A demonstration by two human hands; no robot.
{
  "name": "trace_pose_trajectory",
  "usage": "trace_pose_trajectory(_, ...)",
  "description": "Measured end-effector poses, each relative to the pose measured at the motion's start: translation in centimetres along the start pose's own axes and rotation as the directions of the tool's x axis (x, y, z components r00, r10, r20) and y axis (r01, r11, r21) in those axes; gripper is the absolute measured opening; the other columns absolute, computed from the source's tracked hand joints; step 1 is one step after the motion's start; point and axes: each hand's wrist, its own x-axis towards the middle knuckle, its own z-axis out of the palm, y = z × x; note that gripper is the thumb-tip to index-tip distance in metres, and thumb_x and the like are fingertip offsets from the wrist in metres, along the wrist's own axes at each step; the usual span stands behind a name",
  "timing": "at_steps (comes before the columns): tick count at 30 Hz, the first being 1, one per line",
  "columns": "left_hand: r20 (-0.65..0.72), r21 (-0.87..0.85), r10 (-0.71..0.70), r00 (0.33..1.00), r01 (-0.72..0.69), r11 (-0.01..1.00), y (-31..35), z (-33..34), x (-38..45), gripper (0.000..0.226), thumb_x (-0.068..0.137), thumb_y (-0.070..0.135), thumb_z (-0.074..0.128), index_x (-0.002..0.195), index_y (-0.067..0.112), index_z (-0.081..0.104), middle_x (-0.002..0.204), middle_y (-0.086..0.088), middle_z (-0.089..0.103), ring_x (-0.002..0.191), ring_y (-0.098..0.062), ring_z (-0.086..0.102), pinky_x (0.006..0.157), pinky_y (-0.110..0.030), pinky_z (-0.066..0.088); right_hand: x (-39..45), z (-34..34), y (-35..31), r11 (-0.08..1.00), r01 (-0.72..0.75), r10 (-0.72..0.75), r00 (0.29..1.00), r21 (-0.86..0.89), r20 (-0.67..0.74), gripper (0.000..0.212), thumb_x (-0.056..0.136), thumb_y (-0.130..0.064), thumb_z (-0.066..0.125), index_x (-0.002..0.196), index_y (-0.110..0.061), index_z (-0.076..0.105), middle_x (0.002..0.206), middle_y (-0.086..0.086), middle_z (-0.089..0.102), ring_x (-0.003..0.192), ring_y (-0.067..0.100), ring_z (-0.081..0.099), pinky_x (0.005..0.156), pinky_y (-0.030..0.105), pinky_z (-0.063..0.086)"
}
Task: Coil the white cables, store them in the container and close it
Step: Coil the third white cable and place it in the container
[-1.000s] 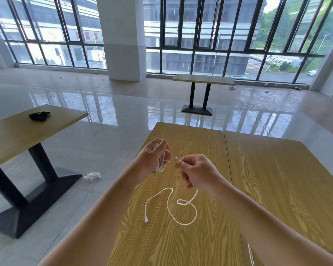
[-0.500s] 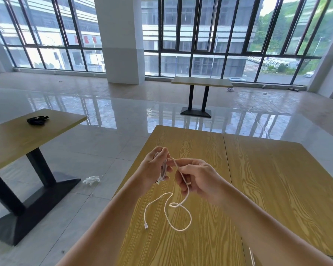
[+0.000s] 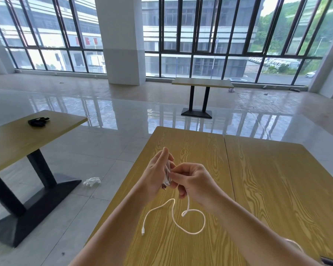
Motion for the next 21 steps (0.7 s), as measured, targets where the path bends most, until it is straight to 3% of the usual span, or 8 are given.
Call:
trace_pose_trajectory(2, 0.006, 0.042, 0.027, 1.000, -0.028, 0.999, -0.1, 0.1, 0.0, 0.048, 0.091, 0.059, 0.049, 0.092, 0.011, 0.051, 0.070, -0.010, 0.053, 0.046, -0.022, 0.048, 0.042, -0.026, 0.035, 0.0, 0.3, 0.1, 1.000, -0.009, 0.009, 1.000, -0.028, -0.006, 0.010, 0.092, -0.012, 0.069, 0.084, -0.010, 0.074, 0.064, 0.005, 0.068, 0.048, 0.013, 0.055, 0.049, 0.028, 0.052)
trace_pose_trajectory(7, -0.101, 0.094, 0.056, 0.993, -0.046, 0.995, -0.1, -0.1, 0.3, 0.023, 0.100, 0.028, 0.051, 0.084, 0.011, 0.055, 0.076, -0.009, 0.060, 0.054, -0.020, 0.052, 0.046, -0.029, 0.041, -0.3, 0.6, 0.1, 0.997, 0.016, -0.016, 1.000, -0.079, -0.008, 0.014, 0.093, -0.015, 0.068, 0.080, -0.011, 0.070, 0.062, 0.003, 0.066, 0.046, 0.011, 0.053, 0.050, 0.027, 0.051)
trace_pose_trajectory(12, -0.209, 0.012, 0.031, 0.977, -0.029, 0.999, 1.0, -1.3, 1.0, 0.026, 0.102, 0.014, 0.045, 0.078, 0.014, 0.054, 0.072, -0.011, 0.062, 0.058, -0.023, 0.055, 0.052, -0.031, 0.045, -1.3, 0.7, -0.1, 0.983, 0.064, -0.049, 0.995, -0.172, 0.088, 0.025, 0.097, -0.020, 0.063, 0.072, -0.020, 0.064, 0.060, 0.000, 0.061, 0.049, 0.014, 0.050, 0.053, 0.029, 0.049)
trace_pose_trajectory(16, -0.199, -0.062, -0.023, 0.980, 0.011, 0.998, 1.6, -1.4, 1.0, 0.024, 0.103, 0.013, 0.044, 0.081, 0.011, 0.052, 0.070, -0.011, 0.062, 0.056, -0.023, 0.054, 0.048, -0.030, 0.043, -1.7, 0.7, -0.2, 0.968, 0.120, -0.086, 0.983, -0.221, 0.160, 0.020, 0.099, -0.022, 0.060, 0.086, -0.009, 0.067, 0.064, 0.001, 0.059, 0.054, 0.018, 0.050, 0.057, 0.035, 0.047)
trace_pose_trajectory(18, -0.192, -0.121, -0.032, 0.981, 0.009, 0.993, 2.2, -1.6, 0.8, 0.025, 0.104, 0.015, 0.042, 0.081, 0.010, 0.051, 0.071, -0.012, 0.061, 0.056, -0.023, 0.054, 0.047, -0.028, 0.043, -1.9, 0.3, 0.3, 0.957, 0.102, -0.047, 0.978, -0.271, 0.204, 0.020, 0.101, -0.022, 0.057, 0.095, -0.008, 0.070, 0.065, 0.001, 0.059, 0.056, 0.019, 0.051, 0.059, 0.034, 0.047)
trace_pose_trajectory(21, -0.222, -0.181, -0.003, 0.975, -0.038, 0.983, 3.9, -2.7, 0.7, 0.028, 0.105, 0.016, 0.038, 0.081, 0.009, 0.051, 0.071, -0.012, 0.062, 0.055, -0.022, 0.055, 0.044, -0.026, 0.042, -2.4, -0.6, 1.5, 0.925, 0.015, 0.123, 0.933, -0.379, 0.337, 0.022, 0.103, -0.023, 0.052, 0.101, -0.021, 0.074, 0.067, -0.006, 0.064, 0.058, 0.011, 0.056, 0.062, 0.023, 0.049)
